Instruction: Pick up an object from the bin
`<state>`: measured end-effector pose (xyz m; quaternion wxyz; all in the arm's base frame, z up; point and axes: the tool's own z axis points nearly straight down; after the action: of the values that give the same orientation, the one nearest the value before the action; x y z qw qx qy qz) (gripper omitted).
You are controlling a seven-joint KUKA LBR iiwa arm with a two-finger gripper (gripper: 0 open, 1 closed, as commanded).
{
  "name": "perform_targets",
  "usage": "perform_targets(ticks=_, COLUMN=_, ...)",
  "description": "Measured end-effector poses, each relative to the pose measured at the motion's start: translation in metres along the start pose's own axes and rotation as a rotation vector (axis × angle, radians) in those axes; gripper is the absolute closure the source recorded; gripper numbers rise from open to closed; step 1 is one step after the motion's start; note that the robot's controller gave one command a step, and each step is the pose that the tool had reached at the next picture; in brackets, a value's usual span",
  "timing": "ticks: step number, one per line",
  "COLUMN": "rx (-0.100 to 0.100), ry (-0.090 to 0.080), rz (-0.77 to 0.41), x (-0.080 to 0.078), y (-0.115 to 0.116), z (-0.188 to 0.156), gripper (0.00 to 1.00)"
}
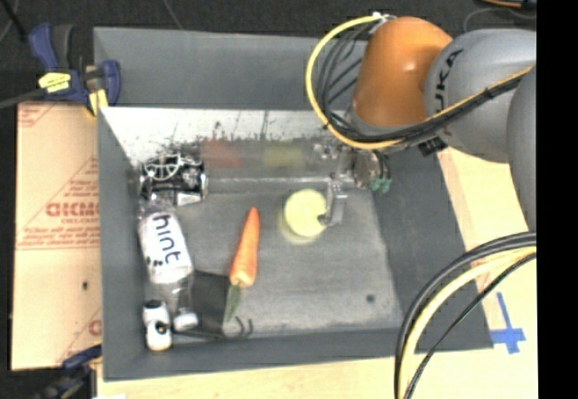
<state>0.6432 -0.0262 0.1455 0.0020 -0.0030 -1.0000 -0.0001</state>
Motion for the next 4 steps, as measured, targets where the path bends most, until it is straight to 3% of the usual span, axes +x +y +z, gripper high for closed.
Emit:
perform_targets(ticks=1, rx=0.001, ry=-0.009, rz=0.000, x=-0.002, y=0.000, z=-0.005, gripper=0.00)
perform_targets(ticks=2, rx=-0.001, ry=-0.014, rz=0.060, x=0.001, y=-0.003, z=0.025, gripper=0.00)
perform_targets(ticks=3, rx=0.002, ry=-0.010, rz=-0.005, x=0.012, y=-0.005, z=0.063, gripper=0.00)
perform_targets(ticks=4, rx=0.002, ry=-0.020, rz=-0.236, x=0.005, y=-0.004, z=0.074, gripper=1.00)
